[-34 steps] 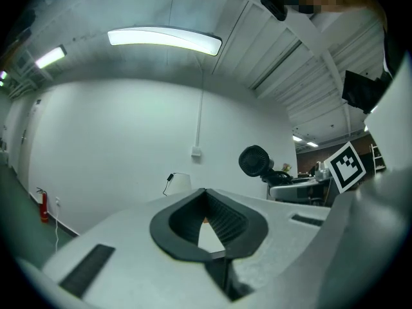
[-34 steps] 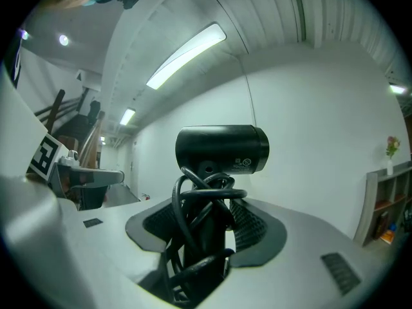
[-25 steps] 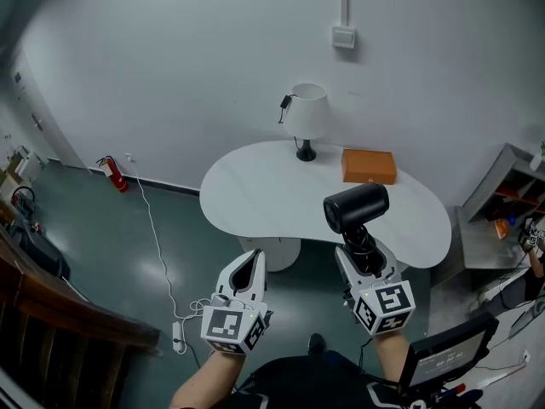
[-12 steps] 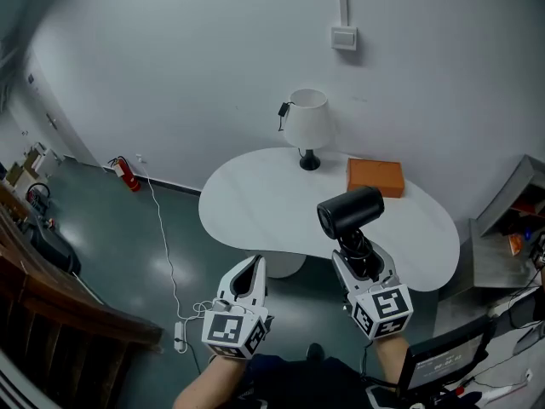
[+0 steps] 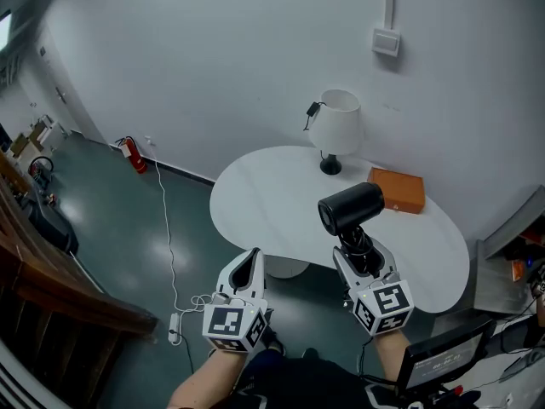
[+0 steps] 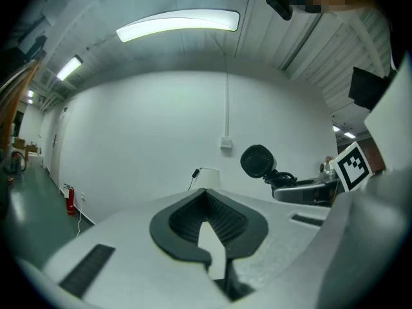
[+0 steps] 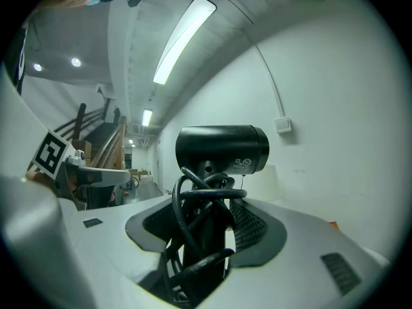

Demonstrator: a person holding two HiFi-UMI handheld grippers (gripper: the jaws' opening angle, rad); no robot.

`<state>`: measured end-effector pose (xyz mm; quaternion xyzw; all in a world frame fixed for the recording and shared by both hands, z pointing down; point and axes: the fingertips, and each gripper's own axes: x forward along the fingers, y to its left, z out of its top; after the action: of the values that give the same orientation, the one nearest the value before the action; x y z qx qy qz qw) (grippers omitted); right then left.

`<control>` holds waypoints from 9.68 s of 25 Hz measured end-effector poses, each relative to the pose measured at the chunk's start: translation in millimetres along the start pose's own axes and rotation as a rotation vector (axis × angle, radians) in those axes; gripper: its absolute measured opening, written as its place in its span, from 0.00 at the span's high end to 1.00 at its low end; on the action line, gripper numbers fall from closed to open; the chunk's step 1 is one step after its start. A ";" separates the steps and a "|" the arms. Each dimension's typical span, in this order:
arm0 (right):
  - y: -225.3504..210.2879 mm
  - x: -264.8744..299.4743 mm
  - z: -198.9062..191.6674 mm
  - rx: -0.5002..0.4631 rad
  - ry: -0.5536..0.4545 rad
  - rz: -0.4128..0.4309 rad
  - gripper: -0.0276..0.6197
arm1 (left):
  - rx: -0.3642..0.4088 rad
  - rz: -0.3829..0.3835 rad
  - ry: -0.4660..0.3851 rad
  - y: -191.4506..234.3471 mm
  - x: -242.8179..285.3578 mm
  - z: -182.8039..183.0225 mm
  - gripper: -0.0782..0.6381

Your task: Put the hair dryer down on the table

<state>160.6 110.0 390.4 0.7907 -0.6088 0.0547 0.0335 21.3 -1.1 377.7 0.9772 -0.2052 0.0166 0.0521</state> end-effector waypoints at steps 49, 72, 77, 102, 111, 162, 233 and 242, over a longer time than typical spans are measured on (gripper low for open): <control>44.9 401.9 -4.0 -0.177 0.269 0.514 0.58 | -0.159 0.371 0.061 228.1 122.1 -16.9 0.88; 44.2 520.9 -126.9 -0.192 0.530 0.688 0.58 | -0.306 0.587 0.243 263.7 184.8 -102.6 0.88; 49.3 542.6 -151.9 -0.198 0.581 0.692 0.58 | -0.331 0.596 0.278 274.8 189.4 -116.8 0.88; 73.9 597.0 -254.1 -0.229 0.761 0.694 0.58 | -0.391 0.643 0.345 298.2 186.1 -151.4 0.88; 74.4 602.2 -262.8 -0.255 0.772 0.665 0.58 | -0.418 0.657 0.362 299.9 183.9 -157.3 0.88; 69.8 573.2 -222.0 -0.298 0.673 0.685 0.49 | -0.316 0.560 0.291 293.0 178.3 -122.6 0.88; 16.9 256.8 54.5 0.030 -0.029 0.068 0.89 | -0.030 -0.035 -0.006 175.6 151.2 30.6 0.88; -37.3 222.7 55.1 0.059 -0.056 -0.101 0.89 | -0.011 -0.139 -0.028 137.2 187.3 43.0 0.88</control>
<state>255.4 -100.7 364.6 0.8224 -0.5668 0.0485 -0.0042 137.9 -205.5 358.1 0.9889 -0.1377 -0.0019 0.0557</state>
